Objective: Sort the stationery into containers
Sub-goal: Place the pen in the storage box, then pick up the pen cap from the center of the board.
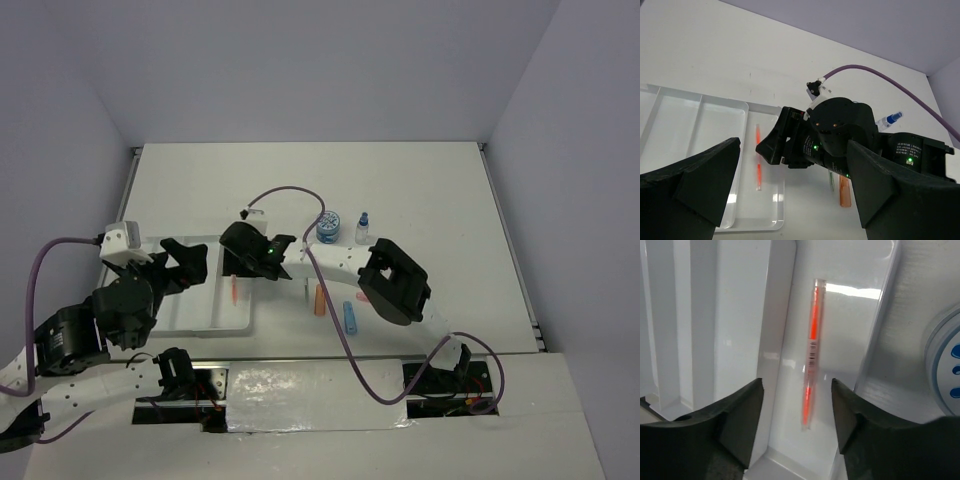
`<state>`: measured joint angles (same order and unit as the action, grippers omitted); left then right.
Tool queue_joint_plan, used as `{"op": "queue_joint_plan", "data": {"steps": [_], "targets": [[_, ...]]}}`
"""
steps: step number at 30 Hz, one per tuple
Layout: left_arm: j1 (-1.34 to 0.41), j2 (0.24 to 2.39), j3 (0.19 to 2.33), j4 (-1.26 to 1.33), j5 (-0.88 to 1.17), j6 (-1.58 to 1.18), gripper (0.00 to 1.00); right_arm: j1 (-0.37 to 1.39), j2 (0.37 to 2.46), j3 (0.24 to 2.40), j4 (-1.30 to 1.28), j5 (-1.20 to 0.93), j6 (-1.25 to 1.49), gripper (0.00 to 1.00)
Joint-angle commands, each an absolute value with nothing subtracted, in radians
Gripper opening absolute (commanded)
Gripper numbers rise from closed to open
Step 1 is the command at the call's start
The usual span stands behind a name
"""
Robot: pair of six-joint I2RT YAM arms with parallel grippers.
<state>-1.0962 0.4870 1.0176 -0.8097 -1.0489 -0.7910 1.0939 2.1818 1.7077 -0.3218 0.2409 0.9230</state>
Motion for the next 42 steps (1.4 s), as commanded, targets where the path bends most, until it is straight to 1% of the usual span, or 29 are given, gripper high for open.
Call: {"op": "queue_joint_plan", "data": {"steps": [1, 3, 5, 6, 7, 8, 9, 10, 11, 12, 13, 14, 16, 18, 20, 21, 22, 25, 28, 36, 42], "targets": [[-1.098, 0.468, 1.063, -0.842, -1.048, -0.807, 0.99, 1.111, 2.119, 1.743, -0.296, 0.239, 0.908, 0.66], [-1.098, 0.459, 1.075, -0.859, -1.052, -0.813, 0.99, 1.112, 2.085, 1.733, -0.291, 0.247, 0.899, 0.67], [-1.098, 0.446, 1.084, -0.880, -1.052, -0.813, 0.99, 1.111, 2.005, 1.685, -0.279, 0.253, 0.888, 0.66], [-1.098, 0.436, 1.094, -0.897, -1.045, -0.811, 0.99, 1.109, 1.926, 1.614, -0.256, 0.268, 0.879, 0.65], [-1.098, 0.436, 1.094, -0.903, -1.036, -0.807, 0.99, 1.109, 1.875, 1.614, -0.239, 0.282, 0.870, 0.64], [-1.098, 0.425, 1.097, -0.905, -1.023, -0.796, 0.99, 1.111, 1.826, 1.515, -0.223, 0.297, 0.858, 0.63], [-1.098, 0.420, 1.094, -0.905, -1.009, -0.766, 0.99, 1.112, 1.772, 1.461, -0.209, 0.337, 0.844, 0.61], [-1.098, 0.417, 1.089, -0.904, -0.981, -0.753, 0.99, 1.112, 1.670, 1.406, -0.201, 0.368, 0.836, 0.61], [-1.098, 0.416, 1.069, -0.905, -0.968, -0.747, 0.99, 1.111, 1.623, 1.309, -0.207, 0.402, 0.831, 0.60], [-1.098, 0.417, 1.056, -0.905, -0.960, -0.750, 0.99, 1.109, 1.577, 1.267, -0.216, 0.435, 0.822, 0.57], [-1.098, 0.422, 1.045, -0.907, -0.942, -0.759, 0.99, 1.108, 1.504, 1.231, -0.259, 0.499, 0.825, 0.56], [-1.098, 0.443, 1.023, -0.911, -0.933, -0.773, 0.99, 1.104, 1.473, 1.173, -0.290, 0.527, 0.833, 0.55], [-1.098, 0.503, 1.012, -0.910, -0.902, -0.816, 0.99, 1.091, 1.398, 1.128, -0.351, 0.566, 0.827, 0.54], [-1.097, 0.557, 1.002, -0.867, -0.870, -0.828, 0.99, 1.048, 1.375, 1.095, -0.411, 0.578, 0.831, 0.52], [-1.098, 0.654, 1.008, -0.830, -0.819, -0.845, 0.99, 1.005, 1.384, 1.089, -0.471, 0.537, 0.815, 0.52], [-1.098, 0.690, 1.012, -0.819, -0.809, -0.853, 0.99, 0.956, 1.397, 1.094, -0.482, 0.510, 0.802, 0.52], [-1.098, 0.753, 1.019, -0.813, -0.801, -0.860, 0.99, 0.933, 1.443, 1.100, -0.507, 0.488, 0.789, 0.51], [-1.098, 0.843, 1.051, -0.796, -0.772, -0.884, 0.99, 0.894, 1.560, 1.160, -0.598, 0.515, 0.795, 0.51], [-1.098, 0.880, 1.061, -0.776, -0.738, -0.867, 0.99, 0.855, 1.646, 1.187, -0.577, 0.476, 0.775, 0.51], [-1.100, 0.839, 1.069, -0.839, -0.727, -0.833, 0.99, 0.804, 1.805, 1.241, -0.528, 0.388, 0.733, 0.51], [-1.098, 0.776, 1.023, -0.836, -0.727, -0.833, 0.99, 0.802, 1.851, 1.243, -0.497, 0.356, 0.730, 0.50]]}}
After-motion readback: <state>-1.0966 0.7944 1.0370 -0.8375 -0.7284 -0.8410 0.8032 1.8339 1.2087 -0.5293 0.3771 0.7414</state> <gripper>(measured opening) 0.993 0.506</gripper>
